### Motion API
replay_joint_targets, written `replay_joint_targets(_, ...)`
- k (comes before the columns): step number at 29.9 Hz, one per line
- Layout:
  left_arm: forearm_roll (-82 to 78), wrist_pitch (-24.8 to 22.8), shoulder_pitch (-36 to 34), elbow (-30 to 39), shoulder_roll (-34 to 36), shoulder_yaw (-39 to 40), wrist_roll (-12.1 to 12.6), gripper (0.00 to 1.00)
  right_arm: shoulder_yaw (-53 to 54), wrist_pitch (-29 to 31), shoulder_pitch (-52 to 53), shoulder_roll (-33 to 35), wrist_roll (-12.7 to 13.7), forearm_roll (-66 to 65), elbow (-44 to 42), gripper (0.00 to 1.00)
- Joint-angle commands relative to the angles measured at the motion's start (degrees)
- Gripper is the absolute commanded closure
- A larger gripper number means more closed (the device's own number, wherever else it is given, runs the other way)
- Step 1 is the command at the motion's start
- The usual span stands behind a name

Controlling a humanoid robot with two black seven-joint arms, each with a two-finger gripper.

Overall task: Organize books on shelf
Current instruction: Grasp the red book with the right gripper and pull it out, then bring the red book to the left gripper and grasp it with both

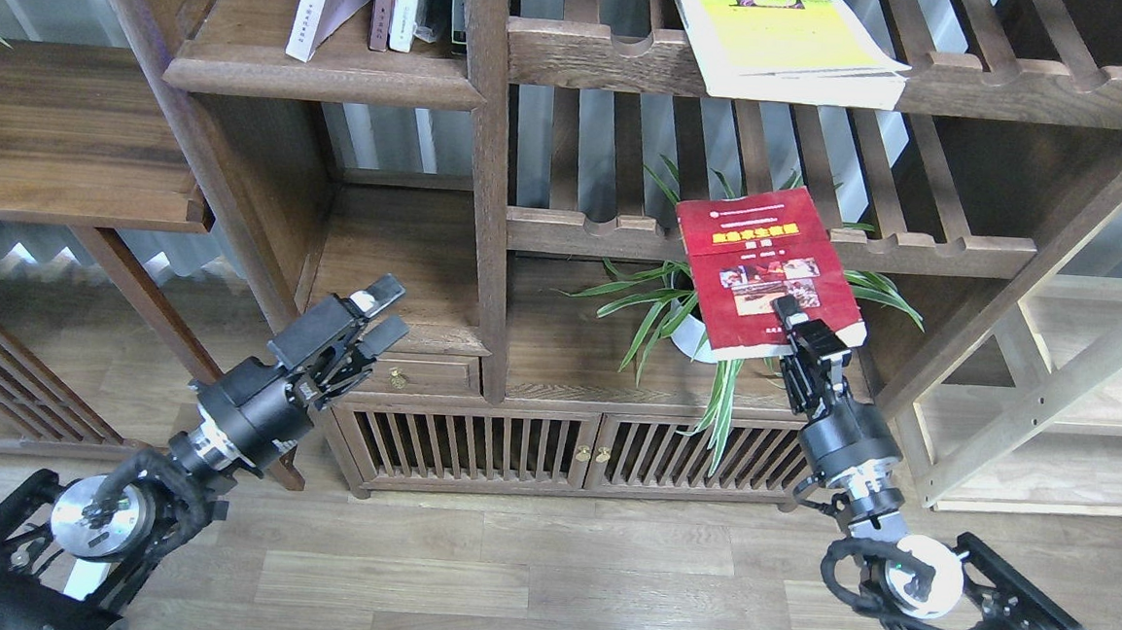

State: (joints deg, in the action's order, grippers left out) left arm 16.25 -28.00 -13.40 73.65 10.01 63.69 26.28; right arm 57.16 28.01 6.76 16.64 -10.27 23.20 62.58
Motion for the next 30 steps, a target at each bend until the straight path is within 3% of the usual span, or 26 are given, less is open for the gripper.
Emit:
replay_joint_targets(1, 3.60, 0.00, -1.36, 0.26, 0.36, -3.21, 0.09, 0.01, -0.30, -0.01, -1.84, 0.06, 0.07, -0.17, 2.45, 0.96)
replay_joint_targets(9, 7.56, 0.00, -2.85, -0.70, 0.45, -8.05, 0.17, 0.01, -2.14, -0.01, -3.86, 0.85, 0.42, -0.79, 6.67, 0.96)
replay_joint_targets(16, 8.62, 0.00, -3.21, -7.46, 0.45, -9.63, 1.49, 0.01, -6.80, -0.01, -3.86, -0.03, 0.77, -1.05, 8.43, 0.96)
replay_joint_targets(26, 9.24, 0.00, -1.63, -7.65, -0.52, -11.57, 1.72, 0.01, -13.21, -0.01, -3.78, -3.54, 1.57, -3.60, 8.61, 0.96)
replay_joint_targets(30, 10.03, 0.00, -1.19, -7.73, -0.69, -11.75, 1.72, 0.01, -14.62, -0.01, -3.86, -5.65, 3.15, -4.39, 8.61, 0.96)
